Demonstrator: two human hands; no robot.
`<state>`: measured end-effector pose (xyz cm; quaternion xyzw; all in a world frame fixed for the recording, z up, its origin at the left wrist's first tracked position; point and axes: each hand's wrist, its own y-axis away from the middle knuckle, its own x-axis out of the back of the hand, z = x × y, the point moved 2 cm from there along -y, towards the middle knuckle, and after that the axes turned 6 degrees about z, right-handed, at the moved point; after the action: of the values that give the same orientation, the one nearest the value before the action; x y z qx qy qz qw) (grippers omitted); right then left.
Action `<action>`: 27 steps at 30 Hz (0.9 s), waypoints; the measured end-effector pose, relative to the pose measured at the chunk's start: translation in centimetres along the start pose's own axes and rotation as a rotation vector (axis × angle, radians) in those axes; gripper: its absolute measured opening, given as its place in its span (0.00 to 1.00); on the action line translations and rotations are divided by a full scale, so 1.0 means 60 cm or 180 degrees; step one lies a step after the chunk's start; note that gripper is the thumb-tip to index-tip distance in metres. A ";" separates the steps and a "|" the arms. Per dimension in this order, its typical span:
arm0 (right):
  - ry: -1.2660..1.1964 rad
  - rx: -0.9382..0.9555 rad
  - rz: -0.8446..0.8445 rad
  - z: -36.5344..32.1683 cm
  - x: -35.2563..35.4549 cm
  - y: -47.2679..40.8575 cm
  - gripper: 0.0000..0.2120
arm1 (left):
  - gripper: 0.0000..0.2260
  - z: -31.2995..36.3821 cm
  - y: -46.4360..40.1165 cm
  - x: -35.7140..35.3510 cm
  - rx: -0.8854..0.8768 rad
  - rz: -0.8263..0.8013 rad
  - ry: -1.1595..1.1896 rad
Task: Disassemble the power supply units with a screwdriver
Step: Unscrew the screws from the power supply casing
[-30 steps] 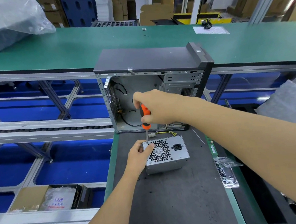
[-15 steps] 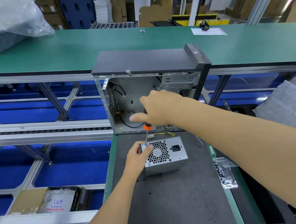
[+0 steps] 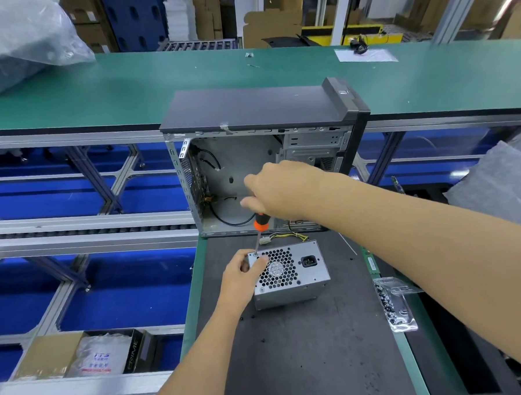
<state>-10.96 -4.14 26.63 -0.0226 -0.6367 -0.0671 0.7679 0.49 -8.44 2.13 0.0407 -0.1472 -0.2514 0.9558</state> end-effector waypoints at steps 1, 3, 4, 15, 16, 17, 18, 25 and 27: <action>-0.0341 0.0130 -0.0077 0.002 -0.002 0.001 0.13 | 0.07 0.000 0.000 -0.001 0.0001 -0.0004 0.0010; -0.0939 0.0256 -0.0195 0.006 -0.004 0.004 0.13 | 0.07 0.000 0.000 -0.001 0.0010 -0.0001 0.0026; -0.1098 0.0243 -0.0201 0.005 -0.005 0.004 0.15 | 0.07 0.000 0.000 -0.001 0.0017 -0.0005 0.0028; -0.1130 0.0373 0.0279 -0.021 -0.010 0.003 0.15 | 0.08 -0.003 -0.002 -0.002 -0.0071 -0.0017 0.0085; -0.0836 0.0124 0.0310 -0.022 -0.010 0.002 0.19 | 0.08 -0.003 -0.002 -0.002 -0.0065 -0.0015 0.0078; -0.0429 -0.0110 0.0343 -0.020 -0.009 0.000 0.24 | 0.08 -0.004 -0.003 -0.002 -0.0056 -0.0011 0.0074; 0.0010 -0.0208 0.0367 -0.017 -0.005 -0.002 0.26 | 0.08 -0.005 -0.003 -0.002 -0.0048 -0.0009 0.0076; -0.0880 0.0163 -0.0023 0.001 -0.010 0.002 0.18 | 0.08 -0.006 -0.003 -0.002 -0.0096 -0.0022 0.0075; -0.0262 -0.0199 -0.0006 0.005 -0.010 0.001 0.24 | 0.08 -0.006 -0.004 -0.002 -0.0095 -0.0013 0.0060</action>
<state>-11.33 -3.99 26.11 -0.0487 -0.6653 -0.0867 0.7399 0.40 -8.57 1.70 0.0292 -0.1343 -0.2552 0.9571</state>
